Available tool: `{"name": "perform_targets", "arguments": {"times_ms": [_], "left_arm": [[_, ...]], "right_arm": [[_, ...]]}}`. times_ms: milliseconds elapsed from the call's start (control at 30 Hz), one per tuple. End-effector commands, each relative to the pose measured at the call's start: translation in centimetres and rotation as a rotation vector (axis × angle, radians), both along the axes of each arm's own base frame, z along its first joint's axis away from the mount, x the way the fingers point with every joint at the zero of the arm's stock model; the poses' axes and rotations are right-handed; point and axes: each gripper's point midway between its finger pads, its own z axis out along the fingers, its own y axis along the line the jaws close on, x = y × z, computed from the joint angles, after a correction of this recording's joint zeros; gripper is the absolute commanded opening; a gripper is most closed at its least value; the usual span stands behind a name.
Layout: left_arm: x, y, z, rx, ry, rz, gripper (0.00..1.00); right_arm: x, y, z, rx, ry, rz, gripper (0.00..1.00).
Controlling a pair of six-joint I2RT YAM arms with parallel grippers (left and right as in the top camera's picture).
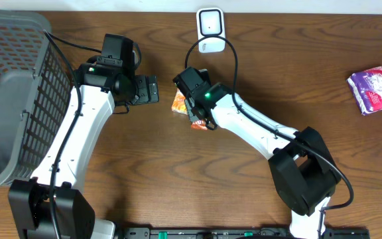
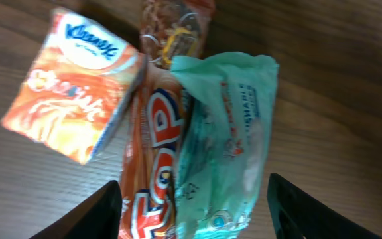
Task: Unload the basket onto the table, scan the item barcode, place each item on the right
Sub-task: 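Lower the right gripper onto the green wipes pouch and grasp it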
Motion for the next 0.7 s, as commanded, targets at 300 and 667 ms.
{"name": "perform_targets", "arguments": {"times_ms": [300,667], "left_arm": [[-0.1,0.4,0.1,0.016,-0.005,0.002,0.98],[-0.1,0.4,0.1,0.016,-0.005,0.002,0.98]], "right_arm": [[-1.2,-2.3,-3.5,-0.089,-0.004,-0.044,0.64],[-1.0,-2.8,-5.5,-0.060,-0.044,-0.057,0.57]]}}
